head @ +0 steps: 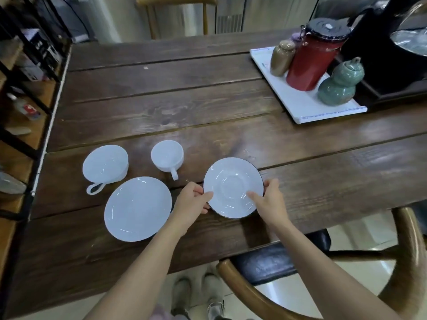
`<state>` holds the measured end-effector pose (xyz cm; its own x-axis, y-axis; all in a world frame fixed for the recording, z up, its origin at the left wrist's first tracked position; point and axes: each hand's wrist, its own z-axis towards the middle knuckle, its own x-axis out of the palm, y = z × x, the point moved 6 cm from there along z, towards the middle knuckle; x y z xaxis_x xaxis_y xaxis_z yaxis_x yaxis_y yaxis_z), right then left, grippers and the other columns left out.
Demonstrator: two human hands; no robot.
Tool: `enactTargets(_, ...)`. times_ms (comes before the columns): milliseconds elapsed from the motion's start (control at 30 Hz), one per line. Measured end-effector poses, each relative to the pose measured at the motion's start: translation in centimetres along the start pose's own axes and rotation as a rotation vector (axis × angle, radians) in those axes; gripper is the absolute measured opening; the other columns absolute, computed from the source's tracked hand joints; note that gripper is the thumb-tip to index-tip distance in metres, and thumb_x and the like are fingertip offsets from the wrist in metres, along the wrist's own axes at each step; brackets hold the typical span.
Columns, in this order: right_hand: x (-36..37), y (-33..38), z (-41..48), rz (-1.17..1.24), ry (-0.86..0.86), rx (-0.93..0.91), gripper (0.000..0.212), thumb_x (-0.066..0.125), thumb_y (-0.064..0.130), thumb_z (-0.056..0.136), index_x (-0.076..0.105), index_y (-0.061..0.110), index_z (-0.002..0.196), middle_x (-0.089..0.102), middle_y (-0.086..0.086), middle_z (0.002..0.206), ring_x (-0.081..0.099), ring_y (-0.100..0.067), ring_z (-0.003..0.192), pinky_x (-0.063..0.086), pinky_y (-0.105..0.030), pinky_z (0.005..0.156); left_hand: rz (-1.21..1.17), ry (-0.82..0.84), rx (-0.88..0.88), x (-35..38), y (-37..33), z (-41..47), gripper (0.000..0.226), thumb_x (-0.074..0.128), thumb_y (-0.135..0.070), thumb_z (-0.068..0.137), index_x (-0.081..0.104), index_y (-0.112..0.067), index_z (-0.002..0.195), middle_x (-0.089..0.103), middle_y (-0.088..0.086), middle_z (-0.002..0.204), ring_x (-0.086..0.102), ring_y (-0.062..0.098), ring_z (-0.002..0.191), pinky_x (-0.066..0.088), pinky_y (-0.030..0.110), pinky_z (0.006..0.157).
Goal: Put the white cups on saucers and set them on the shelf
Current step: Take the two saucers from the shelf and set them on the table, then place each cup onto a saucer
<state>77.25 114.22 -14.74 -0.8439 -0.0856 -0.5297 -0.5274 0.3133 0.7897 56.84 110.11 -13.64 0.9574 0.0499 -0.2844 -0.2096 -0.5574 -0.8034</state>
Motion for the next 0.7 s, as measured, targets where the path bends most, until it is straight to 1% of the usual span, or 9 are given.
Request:
enactTargets(100,0.1,-0.4,0.8,-0.089,0.007,0.024,0.033,0.063,0.020,0.085,0.037,0.011,0.101,0.054,-0.003,0.097,0.056,-0.028,0.089,0.044,-0.037,0.074,-0.030,0.034,-0.073,0.5,1.0,0.3,0.027,0.059,-0.025,0.090,0.056,-0.007,0.110,0.064,0.008,0.099,0.063,0.020,0.094,0.053,0.037,0.093)
enactTargets(200,0.7,-0.6,1.5,-0.125,0.037,0.047,0.033,0.063,0.021,0.085,0.038,0.010,0.103,0.057,-0.008,0.102,0.059,-0.032,0.097,0.048,-0.043,0.082,-0.083,0.044,-0.126,0.5,1.3,0.2,0.035,0.059,-0.030,0.090,0.058,-0.007,0.117,0.065,0.011,0.109,0.061,0.023,0.104,0.048,0.040,0.100)
enactTargets(300,1.1,-0.8,1.9,-0.177,0.055,0.079,0.041,0.063,0.025,0.084,0.041,0.006,0.113,0.062,-0.011,0.113,0.059,-0.033,0.103,0.048,-0.044,0.086,-0.125,0.047,-0.107,0.6,0.7,0.1,0.023,0.058,-0.027,0.091,0.064,-0.010,0.105,0.065,0.010,0.112,0.059,0.023,0.107,0.046,0.038,0.101)
enactTargets(367,1.1,-1.0,2.2,-0.206,0.071,0.101,0.041,0.064,0.028,0.084,0.042,0.007,0.112,0.062,-0.009,0.112,0.060,-0.031,0.102,0.046,-0.040,0.081,-0.119,0.071,-0.100,0.7,0.4,0.2,0.012,0.056,-0.026,0.092,0.065,-0.018,0.089,0.066,0.006,0.108,0.059,0.022,0.107,0.045,0.036,0.101)
enactTargets(433,0.7,-0.8,2.2,-0.276,0.072,0.114,0.036,0.063,0.032,0.083,0.044,0.011,0.106,0.061,-0.005,0.105,0.059,-0.029,0.097,0.040,-0.034,0.074,-0.070,0.094,-0.103,0.4,0.2,0.1,0.015,0.056,-0.027,0.092,0.058,-0.024,0.078,0.062,0.000,0.098,0.057,0.020,0.103,0.044,0.033,0.097)
enactTargets(500,-0.2,0.3,2.4,-0.337,0.024,0.074,0.035,0.061,0.034,0.083,0.045,0.011,0.103,0.058,-0.005,0.105,0.058,-0.029,0.096,0.035,-0.032,0.071,0.042,0.091,-0.086,-0.5,-0.3,0.1,0.010,0.055,-0.030,0.092,0.060,-0.021,0.089,0.059,-0.002,0.099,0.056,0.020,0.103,0.044,0.034,0.098)
enactTargets(567,-0.9,2.3,2.8,-0.381,-0.049,-0.023,0.040,0.059,0.035,0.086,0.046,0.007,0.111,0.054,-0.007,0.116,0.056,-0.030,0.101,0.035,-0.033,0.072,0.162,0.013,-0.023,-2.3,-1.4,0.1,0.025,0.054,-0.030,0.092,0.059,-0.014,0.111,0.062,0.002,0.105,0.062,0.021,0.101,0.048,0.040,0.098)
enactTargets(633,-0.9,4.8,3.1,-0.367,-0.082,-0.118,0.041,0.058,0.032,0.087,0.046,0.008,0.118,0.053,-0.005,0.123,0.055,-0.029,0.105,0.039,-0.035,0.076,0.174,-0.180,0.108,-4.8,-3.4,-0.3,0.019,0.052,-0.027,0.093,0.058,-0.014,0.106,0.066,0.005,0.096,0.064,0.019,0.085,0.055,0.037,0.084)
enactTargets(700,-0.1,7.2,3.4,-0.336,-0.064,-0.199,0.037,0.057,0.027,0.088,0.046,0.009,0.119,0.055,-0.005,0.122,0.056,-0.029,0.106,0.044,-0.038,0.082,0.173,-0.425,0.247,-7.6,-4.9,-0.8,0.010,0.053,-0.021,0.093,0.055,-0.014,0.101,0.062,0.003,0.083,0.059,0.017,0.074,0.049,0.027,0.064)
